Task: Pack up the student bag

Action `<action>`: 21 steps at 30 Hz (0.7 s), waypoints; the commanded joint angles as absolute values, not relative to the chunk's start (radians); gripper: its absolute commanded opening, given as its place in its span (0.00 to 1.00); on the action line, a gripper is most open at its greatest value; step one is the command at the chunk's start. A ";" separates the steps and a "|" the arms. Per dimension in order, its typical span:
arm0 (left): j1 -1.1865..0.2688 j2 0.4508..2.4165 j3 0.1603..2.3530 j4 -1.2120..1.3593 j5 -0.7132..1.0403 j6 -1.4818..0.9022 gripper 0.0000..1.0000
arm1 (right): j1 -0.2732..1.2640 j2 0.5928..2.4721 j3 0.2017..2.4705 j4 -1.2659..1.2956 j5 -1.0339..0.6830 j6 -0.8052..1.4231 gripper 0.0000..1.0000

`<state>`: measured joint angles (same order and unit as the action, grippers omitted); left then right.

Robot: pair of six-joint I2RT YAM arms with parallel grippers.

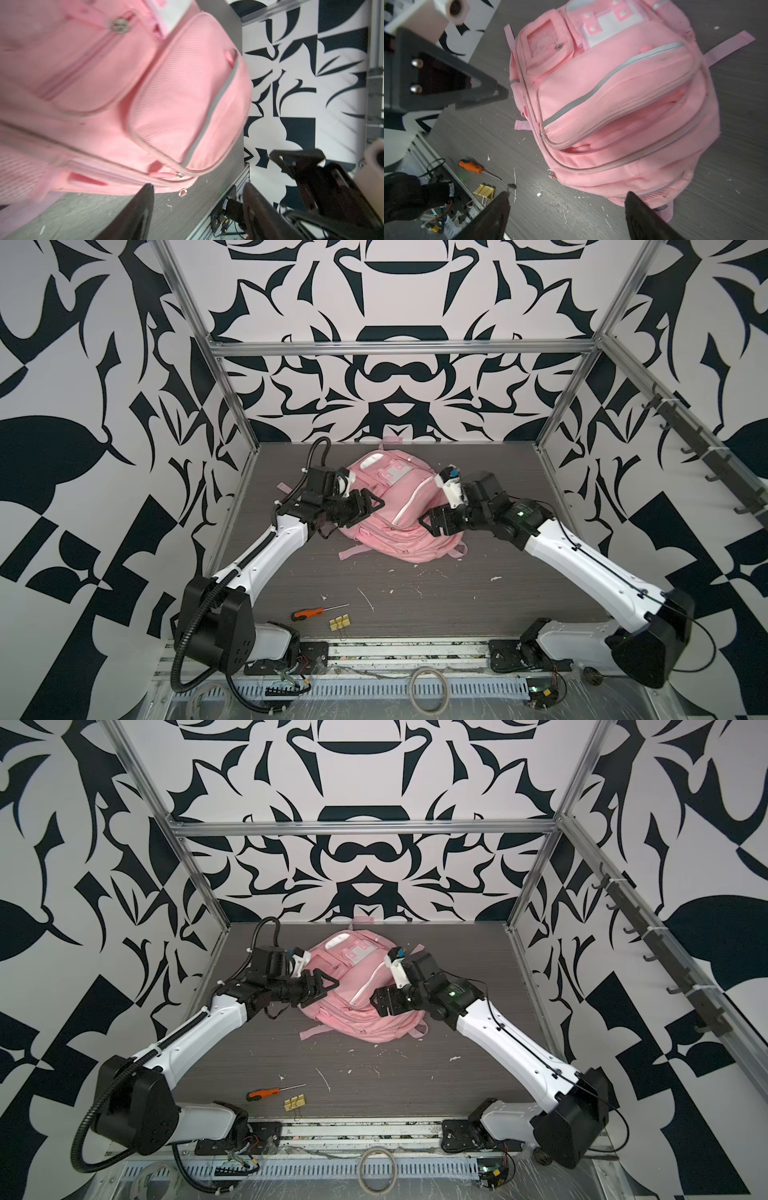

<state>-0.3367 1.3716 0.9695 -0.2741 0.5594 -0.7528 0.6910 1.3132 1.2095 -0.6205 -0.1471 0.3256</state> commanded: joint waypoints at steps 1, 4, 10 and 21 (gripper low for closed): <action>-0.291 1.425 0.942 -0.256 0.630 -0.753 0.71 | 0.770 1.367 1.300 -0.688 -0.020 0.348 0.86; -0.287 1.503 0.979 -0.237 0.627 -0.739 0.70 | 0.823 1.421 1.326 -0.676 0.031 0.421 0.85; -0.313 1.628 0.985 -0.114 0.659 -0.795 0.59 | 0.864 1.491 1.296 -0.595 0.051 0.575 0.82; -0.406 1.640 0.994 -0.048 0.636 -0.827 0.53 | 0.864 1.534 1.259 -0.523 0.039 0.612 0.74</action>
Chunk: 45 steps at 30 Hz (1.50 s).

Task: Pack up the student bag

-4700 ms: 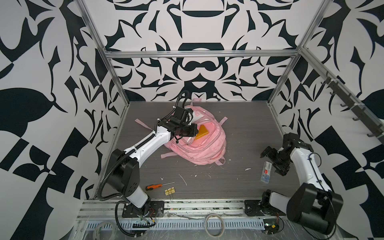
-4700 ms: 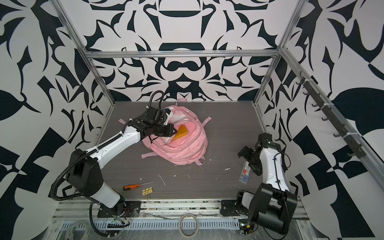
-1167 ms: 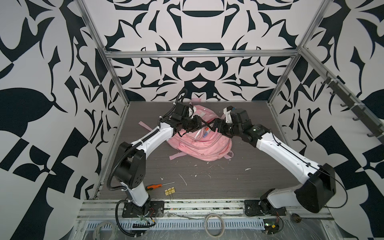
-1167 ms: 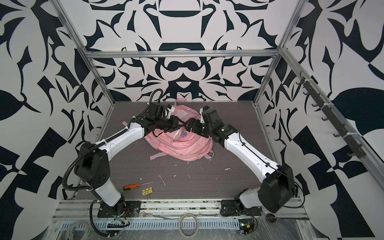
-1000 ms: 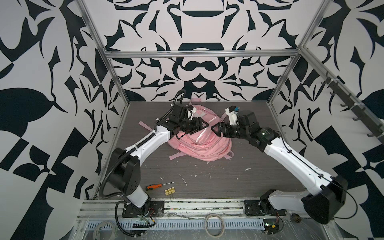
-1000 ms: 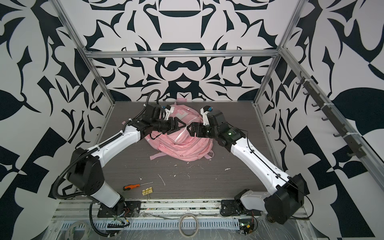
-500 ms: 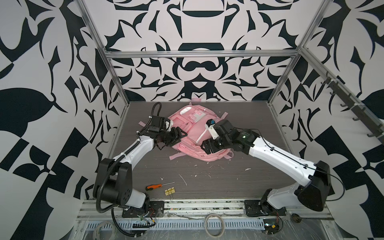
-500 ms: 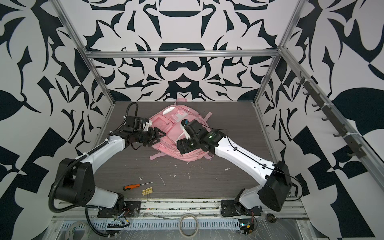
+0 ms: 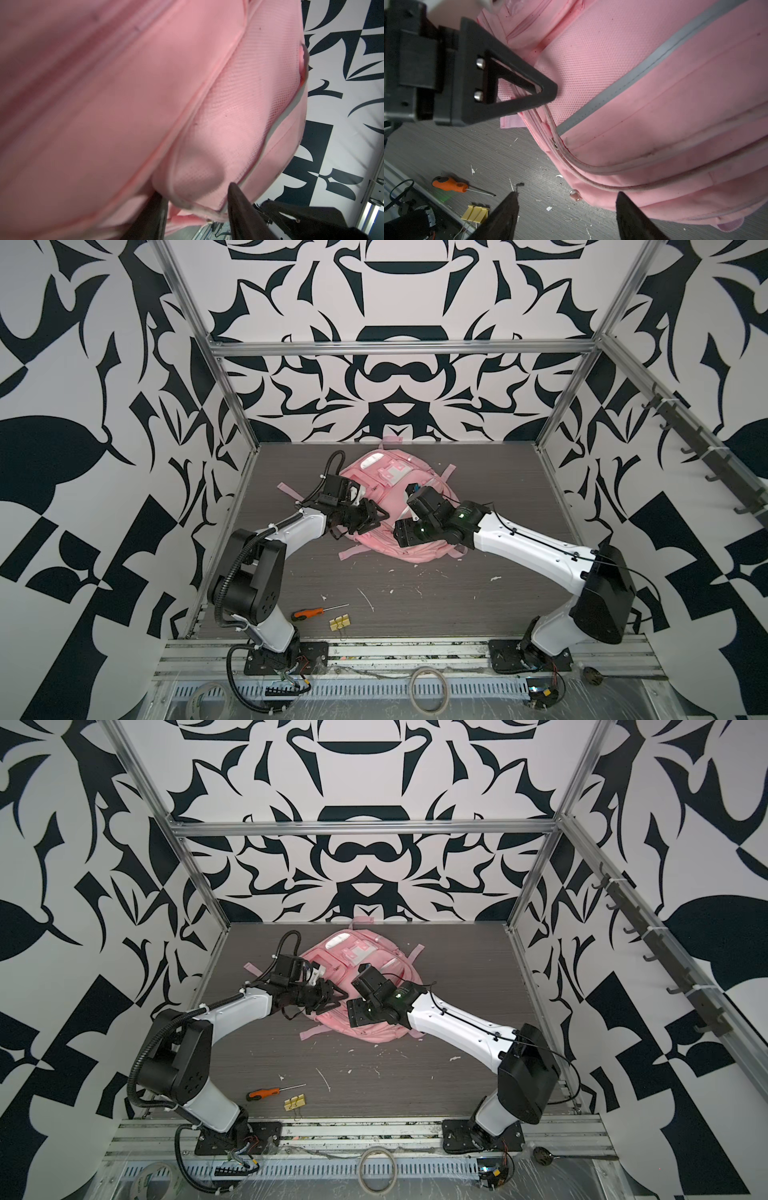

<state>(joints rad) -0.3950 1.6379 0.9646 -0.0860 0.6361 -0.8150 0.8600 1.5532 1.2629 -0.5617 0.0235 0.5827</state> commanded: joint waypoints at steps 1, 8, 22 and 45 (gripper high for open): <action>-0.407 1.648 0.994 -0.033 0.639 -0.833 0.58 | 0.864 1.532 1.256 -0.523 0.037 0.615 0.74; -0.412 1.703 0.992 0.032 0.654 -0.864 0.48 | 0.853 1.476 1.203 -0.527 0.064 0.636 0.73; -0.445 1.679 0.978 0.132 0.681 -0.951 0.00 | 0.831 1.309 1.029 -0.497 0.065 0.700 0.74; -0.474 1.602 1.060 0.224 0.735 -1.120 0.00 | 0.788 1.366 1.009 -0.251 0.011 0.716 0.81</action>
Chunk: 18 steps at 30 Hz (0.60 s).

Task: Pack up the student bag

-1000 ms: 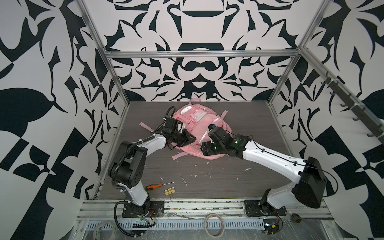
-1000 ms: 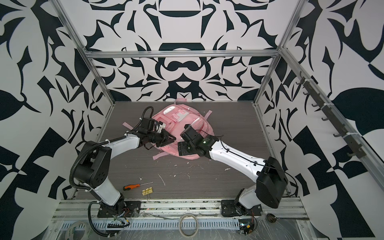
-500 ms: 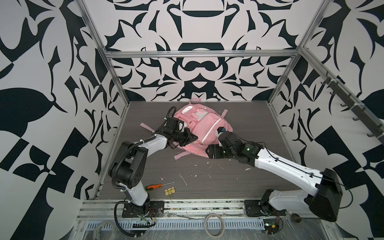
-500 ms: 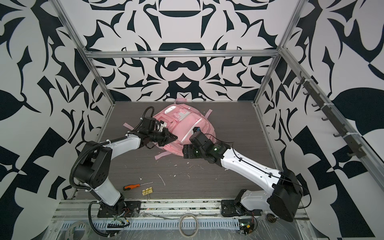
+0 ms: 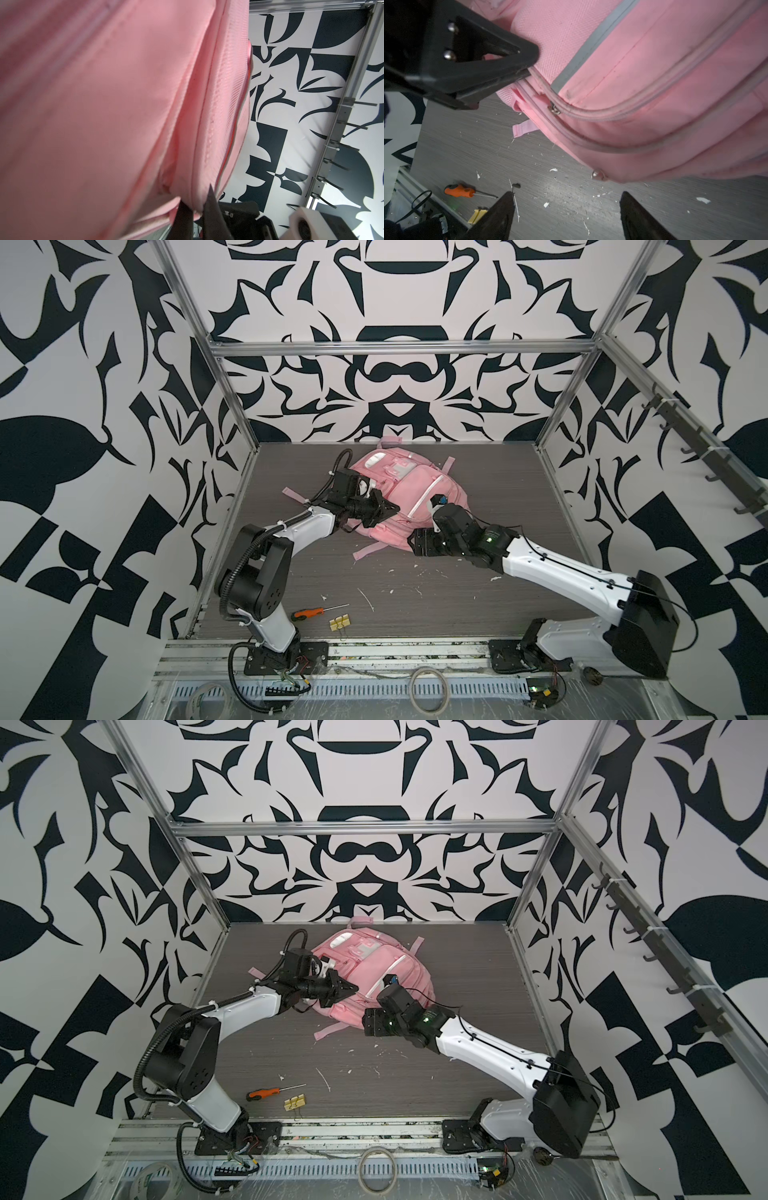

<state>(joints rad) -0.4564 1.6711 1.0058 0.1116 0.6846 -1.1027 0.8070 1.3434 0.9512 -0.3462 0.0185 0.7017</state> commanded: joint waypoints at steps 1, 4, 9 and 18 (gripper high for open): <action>-0.480 1.600 1.059 0.227 0.735 -1.125 0.00 | 0.778 1.380 1.017 -0.234 0.002 0.718 0.82; -0.497 1.598 1.063 0.232 0.733 -1.134 0.00 | 0.740 1.404 1.027 -0.202 -0.012 0.755 0.84; -0.523 1.614 1.077 0.241 0.730 -1.139 0.00 | 0.687 1.428 1.020 -0.163 -0.009 0.826 0.83; -0.535 1.654 1.088 0.287 0.730 -1.173 0.00 | 0.680 1.400 1.095 -0.203 -0.033 0.850 0.77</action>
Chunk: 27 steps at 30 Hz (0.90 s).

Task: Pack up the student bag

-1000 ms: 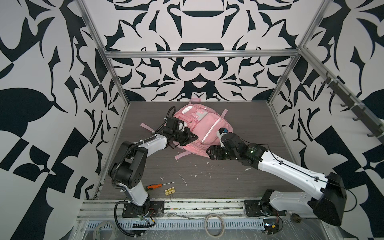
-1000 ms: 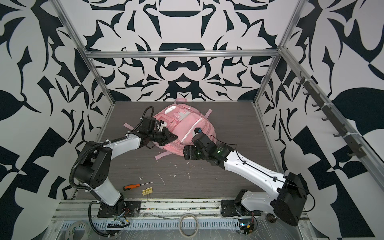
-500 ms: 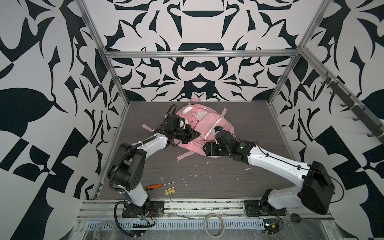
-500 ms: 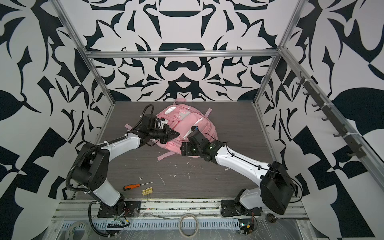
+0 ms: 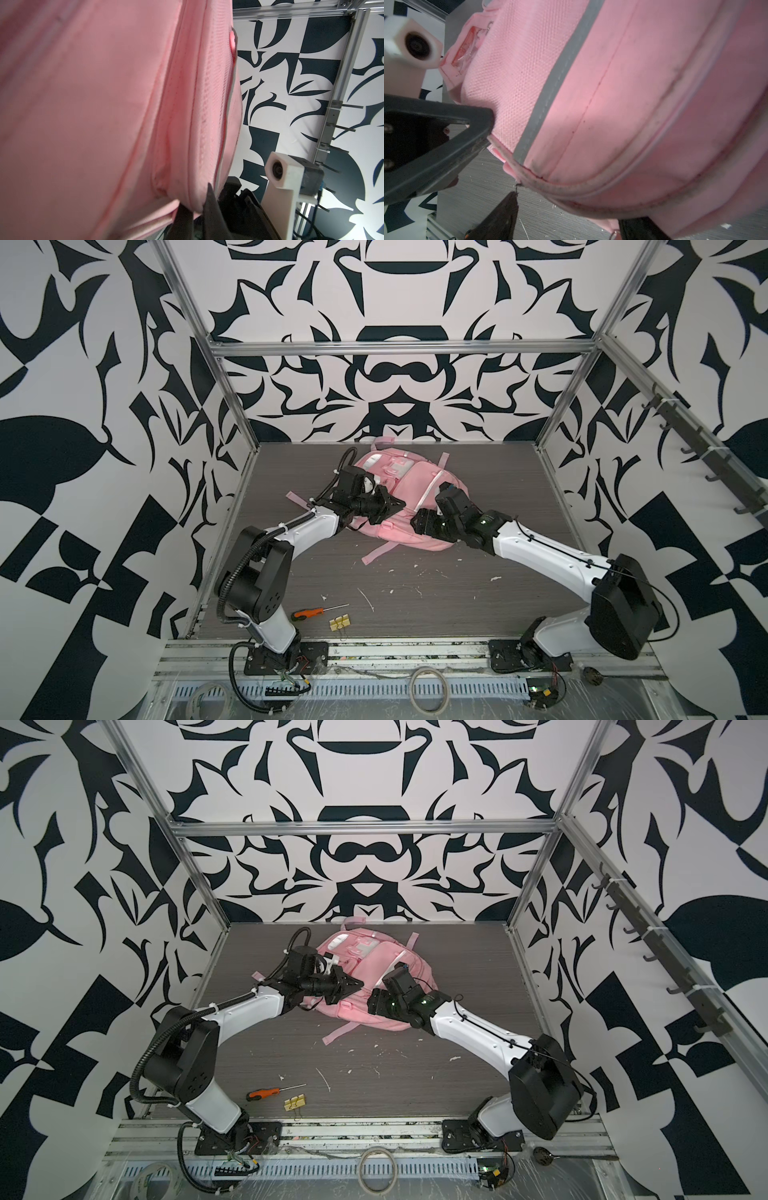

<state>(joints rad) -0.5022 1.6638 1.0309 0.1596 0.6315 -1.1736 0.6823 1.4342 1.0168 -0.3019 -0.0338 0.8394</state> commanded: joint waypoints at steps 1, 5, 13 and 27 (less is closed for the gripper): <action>-0.537 1.661 1.090 0.300 0.730 -1.180 0.00 | 0.680 1.395 1.100 -0.207 -0.026 0.856 0.77; -0.542 1.685 1.097 0.341 0.733 -1.210 0.00 | 0.682 1.408 1.105 -0.212 0.007 0.886 0.77; -0.545 1.714 1.103 0.363 0.724 -1.231 0.00 | 0.717 1.396 1.155 -0.302 0.004 0.931 0.83; -0.544 1.742 1.109 0.413 0.724 -1.265 0.00 | 0.696 1.479 1.214 -0.328 0.084 0.931 0.64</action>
